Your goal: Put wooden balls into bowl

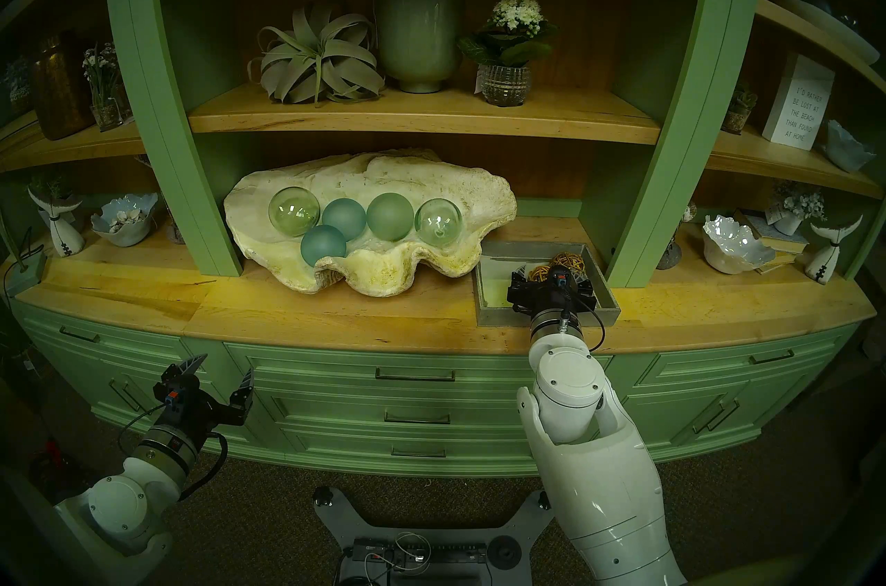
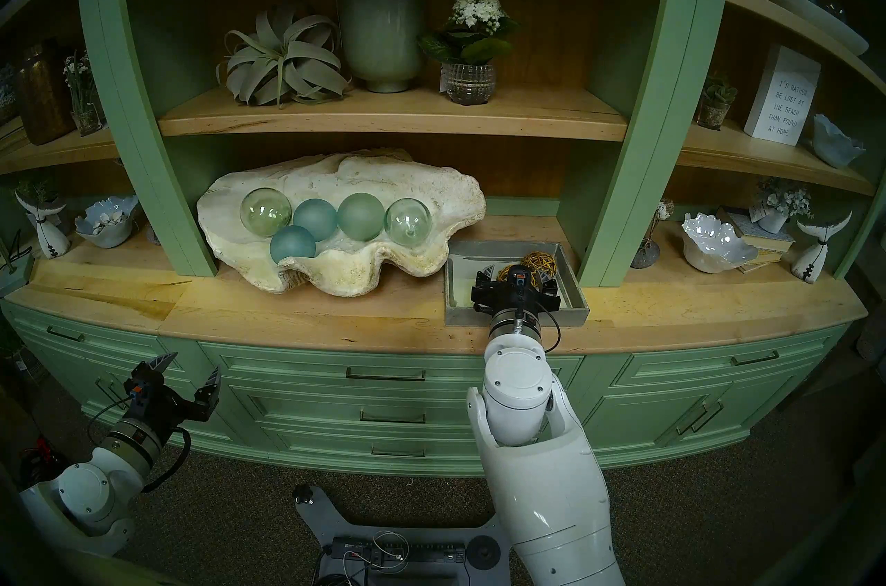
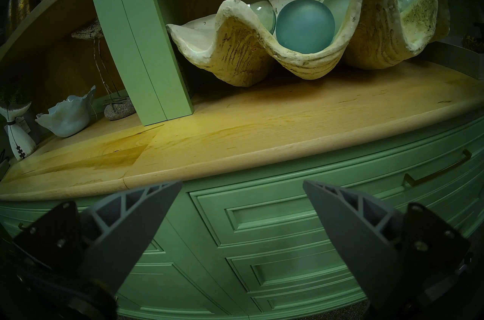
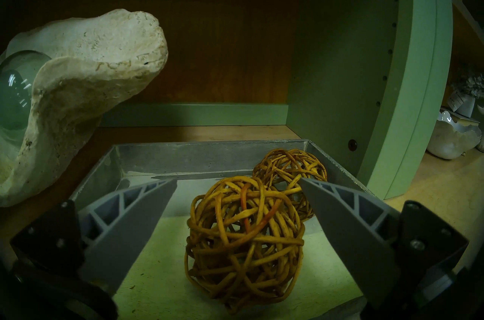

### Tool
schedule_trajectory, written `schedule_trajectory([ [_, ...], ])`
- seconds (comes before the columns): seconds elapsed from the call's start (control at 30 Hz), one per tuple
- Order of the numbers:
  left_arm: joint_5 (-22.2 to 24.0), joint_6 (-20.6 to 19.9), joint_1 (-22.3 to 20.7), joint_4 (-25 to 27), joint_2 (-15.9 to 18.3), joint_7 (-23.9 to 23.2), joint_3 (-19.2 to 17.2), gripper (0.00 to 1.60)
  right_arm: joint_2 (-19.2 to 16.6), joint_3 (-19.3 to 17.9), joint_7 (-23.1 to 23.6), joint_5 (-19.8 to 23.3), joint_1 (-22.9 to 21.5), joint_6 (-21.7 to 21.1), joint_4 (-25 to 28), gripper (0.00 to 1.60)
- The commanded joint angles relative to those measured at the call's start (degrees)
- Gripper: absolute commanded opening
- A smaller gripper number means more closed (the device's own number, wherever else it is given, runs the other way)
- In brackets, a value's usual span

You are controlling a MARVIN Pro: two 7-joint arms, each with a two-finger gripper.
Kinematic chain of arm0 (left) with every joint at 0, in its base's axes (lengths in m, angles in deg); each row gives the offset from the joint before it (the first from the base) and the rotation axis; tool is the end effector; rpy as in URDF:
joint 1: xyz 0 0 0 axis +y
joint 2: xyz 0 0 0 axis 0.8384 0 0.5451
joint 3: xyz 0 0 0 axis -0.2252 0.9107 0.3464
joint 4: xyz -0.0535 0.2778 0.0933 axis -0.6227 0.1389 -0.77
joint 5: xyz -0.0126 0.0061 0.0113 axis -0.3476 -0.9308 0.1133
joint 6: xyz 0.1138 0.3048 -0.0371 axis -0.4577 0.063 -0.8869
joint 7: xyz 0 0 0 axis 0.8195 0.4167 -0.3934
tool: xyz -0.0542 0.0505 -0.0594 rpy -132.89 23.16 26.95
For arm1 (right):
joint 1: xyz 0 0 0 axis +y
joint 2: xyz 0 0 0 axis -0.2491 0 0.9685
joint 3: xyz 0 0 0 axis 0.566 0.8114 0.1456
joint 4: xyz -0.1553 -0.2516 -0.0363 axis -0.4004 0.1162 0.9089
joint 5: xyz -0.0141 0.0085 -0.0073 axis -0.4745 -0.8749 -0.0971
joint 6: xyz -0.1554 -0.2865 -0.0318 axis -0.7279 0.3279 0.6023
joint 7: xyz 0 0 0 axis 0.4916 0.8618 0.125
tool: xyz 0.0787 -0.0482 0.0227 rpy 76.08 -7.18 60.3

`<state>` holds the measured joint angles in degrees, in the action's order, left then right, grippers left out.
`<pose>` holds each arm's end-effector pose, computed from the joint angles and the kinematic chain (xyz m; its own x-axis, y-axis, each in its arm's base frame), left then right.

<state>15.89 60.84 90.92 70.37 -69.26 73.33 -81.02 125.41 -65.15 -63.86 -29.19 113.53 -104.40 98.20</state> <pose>0.1881 0.1746 -0.3425 0.2643 -0.2378 0.9347 -0.0425 -0.9711 -0.2351 0.3807 0.0573 -0.2950 0.1775 0.0188 0.9839 -0.2000 -0.9783 0.0548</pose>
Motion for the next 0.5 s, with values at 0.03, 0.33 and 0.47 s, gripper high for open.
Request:
schedule_trajectory([
  [0.03,-0.1,0.7,-0.1,0.9,0.1,0.0,-0.7,1.60,-0.2,0.2,-2.7,-0.5,-1.8,-0.2,3.0,1.60],
  [0.33,-0.1,0.8,0.0,0.9,0.2,0.0,-0.7,1.60,-0.5,0.3,-4.5,1.7,-0.9,-2.1,4.1,1.60],
  [0.47,-0.1,0.8,0.0,0.9,0.2,0.0,-0.7,1.60,-0.5,0.3,-4.5,3.1,-1.0,-2.8,4.1,1.60],
])
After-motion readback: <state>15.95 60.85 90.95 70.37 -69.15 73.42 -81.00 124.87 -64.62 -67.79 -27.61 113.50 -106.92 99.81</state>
